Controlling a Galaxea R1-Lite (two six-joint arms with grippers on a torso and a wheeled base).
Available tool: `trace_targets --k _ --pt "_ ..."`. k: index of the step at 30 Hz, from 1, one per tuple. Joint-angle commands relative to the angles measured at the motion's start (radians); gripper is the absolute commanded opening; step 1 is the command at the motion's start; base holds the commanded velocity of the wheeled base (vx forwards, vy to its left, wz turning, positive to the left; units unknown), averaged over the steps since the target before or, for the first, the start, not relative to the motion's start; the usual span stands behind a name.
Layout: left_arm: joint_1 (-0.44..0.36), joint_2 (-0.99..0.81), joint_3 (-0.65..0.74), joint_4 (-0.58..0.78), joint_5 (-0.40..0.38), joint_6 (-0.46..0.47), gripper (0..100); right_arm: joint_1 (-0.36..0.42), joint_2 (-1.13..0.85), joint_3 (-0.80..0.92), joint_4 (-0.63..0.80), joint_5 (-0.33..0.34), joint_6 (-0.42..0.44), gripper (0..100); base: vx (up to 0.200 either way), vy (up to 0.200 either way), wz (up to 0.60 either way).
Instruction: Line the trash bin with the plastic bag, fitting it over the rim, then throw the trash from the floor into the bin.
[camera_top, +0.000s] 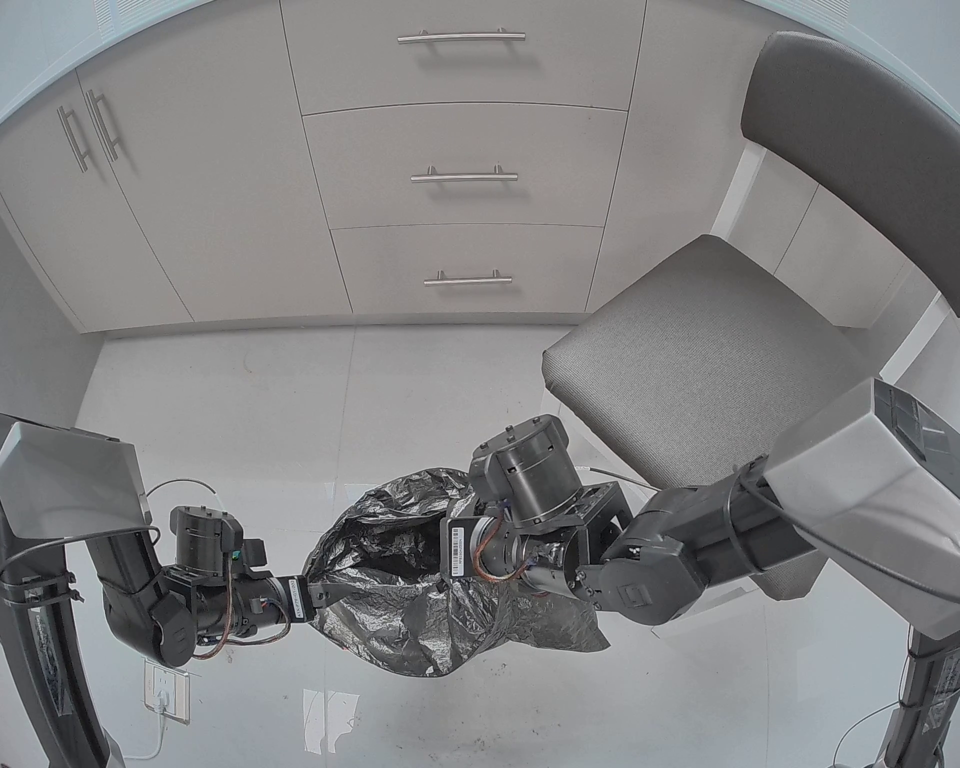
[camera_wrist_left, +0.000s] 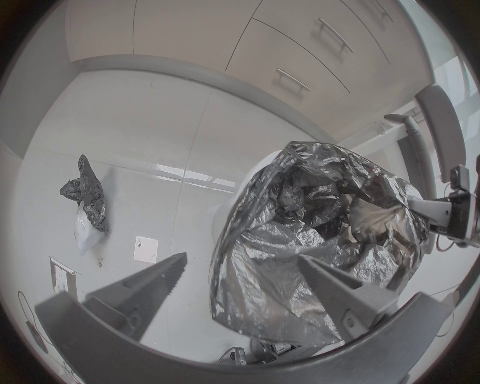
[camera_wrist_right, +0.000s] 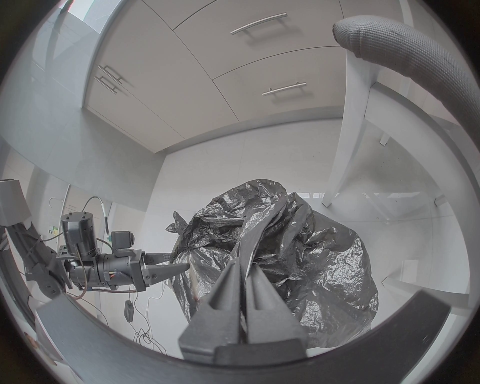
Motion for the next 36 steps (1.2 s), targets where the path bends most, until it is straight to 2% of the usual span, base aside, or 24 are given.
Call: trace_targets --k 1,8,9,11,19,36 --pt "0.001 -0.015 0.058 -0.067 0.003 0.009 100 0.009 -0.002 0.015 -0.023 -0.003 0.000 0 0.000 0.000 0.00" --pt "0.048 -0.035 -0.002 -0.081 0.018 0.008 100 0.009 -0.007 0.027 -0.040 -0.003 -0.004 0 0.000 0.000 0.00" --pt "0.064 -0.037 -0.049 -0.076 0.056 0.008 100 0.009 -0.007 0.030 -0.040 -0.004 -0.006 0 0.000 0.000 0.00" --pt "0.074 -0.029 -0.089 -0.067 0.075 0.009 100 0.009 -0.007 0.030 -0.040 -0.004 -0.006 0 0.000 0.000 0.00" --pt "0.079 0.029 -0.155 -0.041 0.075 0.009 100 0.009 -0.008 0.026 -0.042 -0.004 -0.004 0 0.000 0.000 0.00" --pt "0.033 -0.052 -0.107 -0.040 0.068 -0.037 100 0.009 -0.010 0.018 -0.042 -0.004 -0.007 0 0.000 0.000 0.00"
